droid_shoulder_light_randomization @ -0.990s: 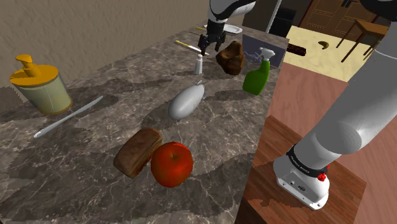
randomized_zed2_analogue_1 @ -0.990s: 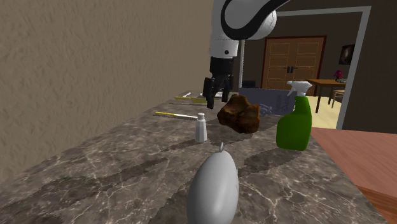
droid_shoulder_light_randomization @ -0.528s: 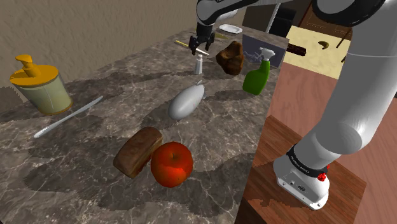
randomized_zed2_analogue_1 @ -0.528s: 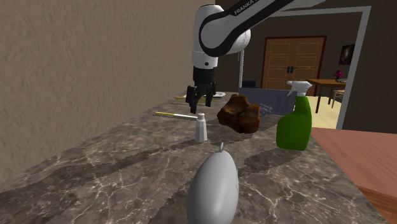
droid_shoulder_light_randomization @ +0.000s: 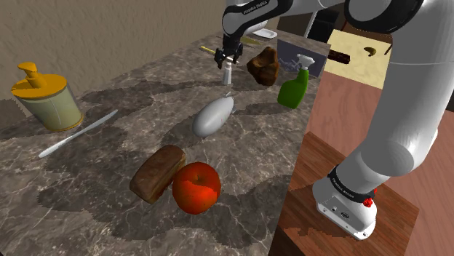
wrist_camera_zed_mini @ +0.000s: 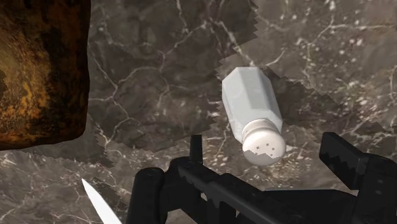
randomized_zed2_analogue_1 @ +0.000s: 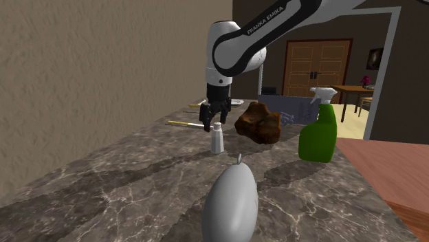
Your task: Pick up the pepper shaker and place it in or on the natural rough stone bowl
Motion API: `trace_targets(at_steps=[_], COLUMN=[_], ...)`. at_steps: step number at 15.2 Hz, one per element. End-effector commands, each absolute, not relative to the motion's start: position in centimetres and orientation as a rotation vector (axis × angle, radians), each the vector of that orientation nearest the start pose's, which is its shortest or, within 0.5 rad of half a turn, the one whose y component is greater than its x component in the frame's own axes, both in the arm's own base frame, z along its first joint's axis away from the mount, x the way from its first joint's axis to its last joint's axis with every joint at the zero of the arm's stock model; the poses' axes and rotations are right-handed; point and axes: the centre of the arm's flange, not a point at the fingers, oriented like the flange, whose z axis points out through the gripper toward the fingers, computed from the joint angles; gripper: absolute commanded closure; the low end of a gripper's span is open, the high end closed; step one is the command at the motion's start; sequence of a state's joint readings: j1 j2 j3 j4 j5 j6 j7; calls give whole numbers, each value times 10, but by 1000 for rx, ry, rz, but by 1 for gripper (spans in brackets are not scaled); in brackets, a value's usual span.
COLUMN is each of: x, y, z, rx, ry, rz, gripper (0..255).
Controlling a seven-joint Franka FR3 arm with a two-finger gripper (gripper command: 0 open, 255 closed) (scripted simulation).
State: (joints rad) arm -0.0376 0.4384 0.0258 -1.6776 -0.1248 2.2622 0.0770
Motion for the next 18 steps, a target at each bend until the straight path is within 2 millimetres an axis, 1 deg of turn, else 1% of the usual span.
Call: trace_targets(at_steps=[1, 6, 7, 16, 18], x=[684, 684, 684, 684, 684], y=[-14, -14, -14, -14, -14], z=[361, 361, 361, 361, 371], rx=[-3218, -3218, -3218, -3218, -3218], ry=[31, 31, 31, 31, 31], rz=[-242, -242, -242, -242, -242], gripper=[0, 0, 255, 255, 255])
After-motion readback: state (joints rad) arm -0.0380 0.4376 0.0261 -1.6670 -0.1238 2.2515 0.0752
